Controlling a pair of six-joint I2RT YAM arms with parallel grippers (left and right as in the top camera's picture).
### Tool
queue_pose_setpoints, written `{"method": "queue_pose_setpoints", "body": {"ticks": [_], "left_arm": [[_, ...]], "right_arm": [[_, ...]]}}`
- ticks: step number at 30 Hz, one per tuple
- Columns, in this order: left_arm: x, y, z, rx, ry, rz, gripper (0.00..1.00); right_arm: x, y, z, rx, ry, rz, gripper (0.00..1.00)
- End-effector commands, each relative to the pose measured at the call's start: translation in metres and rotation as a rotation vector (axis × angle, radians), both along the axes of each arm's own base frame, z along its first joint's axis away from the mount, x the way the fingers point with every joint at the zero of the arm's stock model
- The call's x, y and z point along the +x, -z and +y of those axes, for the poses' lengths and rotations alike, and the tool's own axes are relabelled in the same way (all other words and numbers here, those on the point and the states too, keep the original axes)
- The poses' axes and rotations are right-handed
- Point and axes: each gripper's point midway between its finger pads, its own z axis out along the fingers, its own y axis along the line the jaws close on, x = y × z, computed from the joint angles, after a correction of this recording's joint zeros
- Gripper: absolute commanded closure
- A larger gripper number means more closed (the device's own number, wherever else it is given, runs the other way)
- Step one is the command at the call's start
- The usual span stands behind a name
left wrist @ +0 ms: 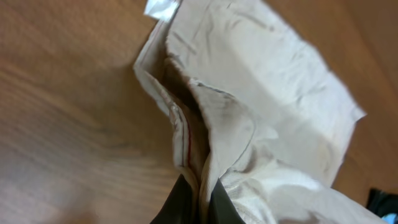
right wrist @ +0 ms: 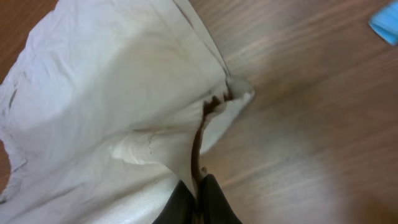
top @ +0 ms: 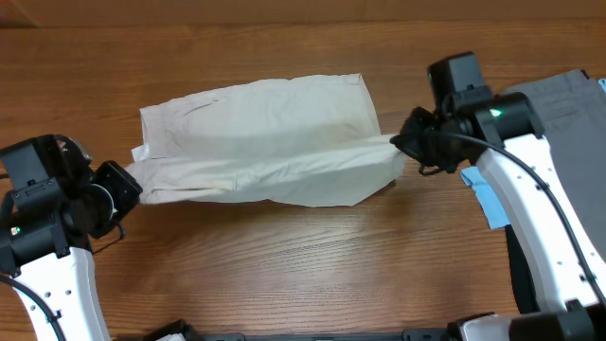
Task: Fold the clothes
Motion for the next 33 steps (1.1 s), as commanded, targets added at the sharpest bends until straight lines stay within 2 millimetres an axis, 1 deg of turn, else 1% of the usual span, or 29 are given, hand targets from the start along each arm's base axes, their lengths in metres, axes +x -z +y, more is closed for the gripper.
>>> {"method": "queue_pose_setpoints", "body": {"ticks": [1, 3, 6, 9, 13, 14, 16, 20, 21, 23, 27, 30, 32, 33], "left_arm": [[0.014, -0.021, 0.009, 0.019, -0.054, -0.083, 0.96], [0.024, -0.021, 0.014, 0.027, -0.057, -0.100, 0.96], [0.032, -0.016, 0.017, 0.026, -0.057, -0.097, 0.96], [0.041, -0.007, 0.021, 0.011, -0.069, -0.077, 0.96], [0.048, -0.001, 0.026, 0.006, -0.082, -0.070, 0.96], [0.049, 0.000, 0.030, 0.018, -0.101, -0.065, 0.96], [0.051, 0.001, 0.035, 0.037, -0.115, -0.068, 0.96], [0.055, -0.001, 0.043, 0.067, -0.140, -0.077, 0.96], [0.056, 0.000, 0.043, 0.069, -0.141, -0.079, 0.96], [0.058, 0.002, 0.048, 0.074, -0.164, -0.074, 0.96], [0.066, 0.006, 0.052, 0.074, -0.168, -0.076, 0.96], [0.077, 0.015, 0.056, 0.068, -0.175, -0.072, 0.96], [0.083, 0.020, 0.059, 0.058, -0.187, -0.069, 0.96], [0.092, 0.025, 0.063, 0.059, -0.189, -0.075, 0.96]], "right_arm": [[0.021, -0.010, -0.002, -0.012, -0.010, -0.081, 0.96], [0.035, -0.016, 0.002, 0.003, -0.009, -0.141, 0.96], [0.044, -0.021, 0.004, 0.014, -0.008, -0.181, 0.96], [0.057, -0.029, 0.010, 0.039, -0.014, -0.241, 0.96], [0.068, -0.039, 0.018, 0.081, -0.028, -0.298, 0.96], [0.070, -0.042, 0.021, 0.098, -0.034, -0.313, 0.96], [0.074, -0.044, 0.023, 0.106, -0.036, -0.330, 0.96], [0.081, -0.048, 0.035, 0.111, -0.057, -0.367, 0.96], [0.082, -0.044, 0.039, 0.106, -0.061, -0.364, 0.96], [0.085, -0.031, 0.048, 0.094, -0.077, -0.340, 0.96], [0.096, -0.004, 0.054, 0.062, -0.081, -0.298, 0.96], [0.109, 0.015, 0.059, 0.060, -0.082, -0.287, 0.96], [0.116, 0.023, 0.062, 0.062, -0.082, -0.290, 0.96], [0.124, 0.027, 0.064, 0.065, -0.082, -0.304, 0.96]]}}
